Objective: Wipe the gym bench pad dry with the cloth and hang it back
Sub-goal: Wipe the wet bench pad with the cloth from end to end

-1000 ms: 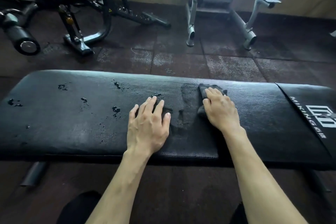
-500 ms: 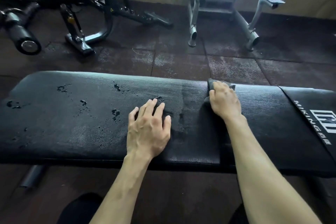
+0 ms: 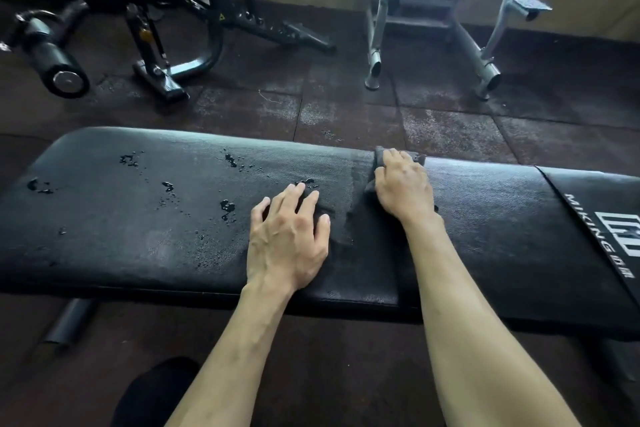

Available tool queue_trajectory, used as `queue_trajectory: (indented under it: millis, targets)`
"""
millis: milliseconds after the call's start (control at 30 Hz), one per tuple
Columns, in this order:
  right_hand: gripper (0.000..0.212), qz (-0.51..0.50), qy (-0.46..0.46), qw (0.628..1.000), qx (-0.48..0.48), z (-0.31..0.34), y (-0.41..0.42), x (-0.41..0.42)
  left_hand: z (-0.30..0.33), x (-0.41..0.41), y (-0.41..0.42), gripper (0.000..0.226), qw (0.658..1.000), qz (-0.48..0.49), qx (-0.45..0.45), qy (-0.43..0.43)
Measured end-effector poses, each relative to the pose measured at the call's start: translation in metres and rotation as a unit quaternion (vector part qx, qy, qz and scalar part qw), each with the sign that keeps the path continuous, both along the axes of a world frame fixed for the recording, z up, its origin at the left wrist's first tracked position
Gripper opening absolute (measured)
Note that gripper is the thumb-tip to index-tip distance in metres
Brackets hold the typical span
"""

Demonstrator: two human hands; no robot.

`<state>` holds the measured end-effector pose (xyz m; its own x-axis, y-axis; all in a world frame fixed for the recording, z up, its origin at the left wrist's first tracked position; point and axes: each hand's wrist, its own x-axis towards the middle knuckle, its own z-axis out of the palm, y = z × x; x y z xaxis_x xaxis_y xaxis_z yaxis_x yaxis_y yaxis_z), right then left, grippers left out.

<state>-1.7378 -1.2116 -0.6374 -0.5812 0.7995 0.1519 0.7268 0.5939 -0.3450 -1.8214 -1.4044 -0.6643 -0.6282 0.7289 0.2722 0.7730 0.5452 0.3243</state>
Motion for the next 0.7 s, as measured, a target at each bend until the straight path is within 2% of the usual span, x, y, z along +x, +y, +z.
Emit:
queue_trajectory:
  millis: [133, 200, 333, 467, 600, 700]
  targets:
    - [0.023, 0.091, 0.008, 0.996, 0.016, -0.008, -0.027, -0.028, 0.000, -0.001, 0.000, 0.050, 1.000, -0.007, 0.002, -0.014]
    - [0.031, 0.122, 0.012, 0.992, 0.012, -0.006, -0.043, -0.012, 0.001, -0.004, -0.002, 0.048, 0.999, -0.010, 0.012, -0.039]
    - [0.047, 0.094, 0.005, 0.996, -0.008, -0.005, -0.052, 0.034, 0.012, -0.014, -0.011, 0.048, 0.993, -0.041, 0.044, -0.105]
    - [0.035, 0.029, -0.029, 0.999, -0.009, 0.001, -0.033, 0.003, 0.018, -0.031, -0.029, 0.048, 0.997, -0.022, 0.024, -0.076]
    - [0.031, 0.060, -0.017, 0.998, 0.000, -0.003, -0.047, -0.047, 0.013, -0.057, -0.049, 0.047, 0.999, 0.016, -0.005, -0.038]
    - [0.032, 0.112, -0.010, 0.994, 0.015, -0.001, -0.079, -0.051, 0.008, -0.068, -0.053, 0.047, 0.999, 0.026, -0.017, -0.019]
